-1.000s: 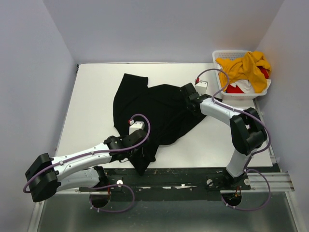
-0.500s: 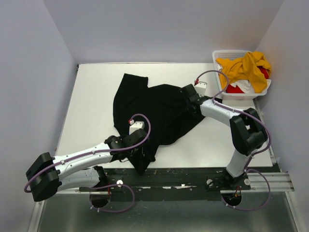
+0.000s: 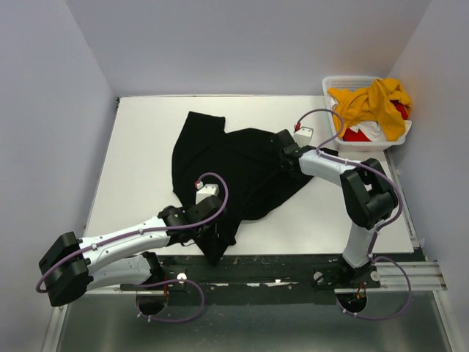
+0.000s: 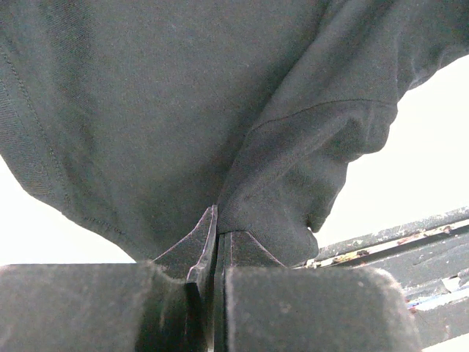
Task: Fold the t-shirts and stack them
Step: Flatten out the tshirt
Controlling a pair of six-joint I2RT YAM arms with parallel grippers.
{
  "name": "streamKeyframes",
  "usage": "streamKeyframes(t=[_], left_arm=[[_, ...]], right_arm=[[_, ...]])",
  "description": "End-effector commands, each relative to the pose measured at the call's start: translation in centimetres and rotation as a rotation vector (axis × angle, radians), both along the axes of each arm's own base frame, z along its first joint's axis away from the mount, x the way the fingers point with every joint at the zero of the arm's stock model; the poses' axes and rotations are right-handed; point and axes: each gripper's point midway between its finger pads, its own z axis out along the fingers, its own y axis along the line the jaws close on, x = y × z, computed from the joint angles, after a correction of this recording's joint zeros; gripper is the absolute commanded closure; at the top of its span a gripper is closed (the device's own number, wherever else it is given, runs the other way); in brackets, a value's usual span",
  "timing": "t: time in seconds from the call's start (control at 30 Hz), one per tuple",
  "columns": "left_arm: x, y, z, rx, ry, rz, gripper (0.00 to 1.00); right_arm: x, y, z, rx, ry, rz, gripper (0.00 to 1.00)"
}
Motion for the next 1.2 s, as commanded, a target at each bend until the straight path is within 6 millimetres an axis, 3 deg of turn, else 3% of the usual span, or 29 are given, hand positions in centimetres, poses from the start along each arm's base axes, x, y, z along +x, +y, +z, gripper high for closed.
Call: streamKeyframes(t=[0.0, 0.13, 0.27, 0.33, 0.4, 0.47, 0.53, 0.6, 0.7, 0.77, 0.9, 0.97, 1.07, 1.17], left_arm=[[0.1, 0.1, 0.2, -0.013, -0.01, 0.011, 1.0], [0.2, 0.1, 0.2, -0.009, -0.011, 0.006, 1.0], [0.3, 0.1, 0.2, -0.005, -0.01, 0.005, 1.0], [0.4, 0.0, 0.3, -0.005, -0.012, 0.008, 1.0], [0.7, 0.2, 0.6, 0.001, -0.022, 0.026, 1.0], [1.8, 0.8, 1.9, 0.016, -0.06, 0.068, 1.0], [3.8, 1.6, 5.1, 0.022, -0.147, 0.131, 1.0], [5.9, 2.5, 9.7, 0.008, -0.271, 0.192, 1.0], [8.2, 3.6, 18.8, -0.068, -0.49, 0.234, 1.0], [8.7, 4.7, 24.7, -0.131, -0.625, 0.258, 1.0], [7.7, 7.3, 34.8, -0.253, -0.846, 0.253, 1.0], [6.6, 8.9, 38.7, -0.299, -0.933, 0.242, 1.0], [4.7, 10.6, 43.1, -0.366, -1.036, 0.201, 1.0], [2.9, 11.8, 45.9, -0.416, -1.101, 0.153, 1.0]], right_arm=[[-1.1, -2.4, 1.2, -0.044, -0.033, -0.079, 0.68], [-0.9, -2.5, 1.2, -0.02, -0.05, -0.069, 0.68], [0.0, -1.4, 0.4, 0.062, -0.048, -0.028, 0.71], [0.3, -1.1, 0.2, 0.078, -0.051, -0.021, 0.82], [0.4, -1.1, 0.8, 0.081, -0.069, -0.023, 0.99], [0.7, -1.5, 2.9, 0.078, -0.122, -0.031, 0.99], [1.2, -1.5, 6.3, 0.09, -0.194, -0.021, 0.99], [1.3, -1.3, 10.5, 0.126, -0.277, 0.008, 0.99], [1.0, -1.0, 17.9, 0.189, -0.431, 0.067, 0.99], [0.4, -1.1, 23.1, 0.225, -0.537, 0.1, 0.99], [-2.2, -1.9, 33.4, 0.28, -0.743, 0.171, 0.99], [-3.8, -2.0, 37.5, 0.306, -0.814, 0.217, 0.99], [-6.5, -1.9, 42.2, 0.352, -0.893, 0.299, 0.99], [-8.8, -1.6, 45.4, 0.389, -0.943, 0.382, 0.99]])
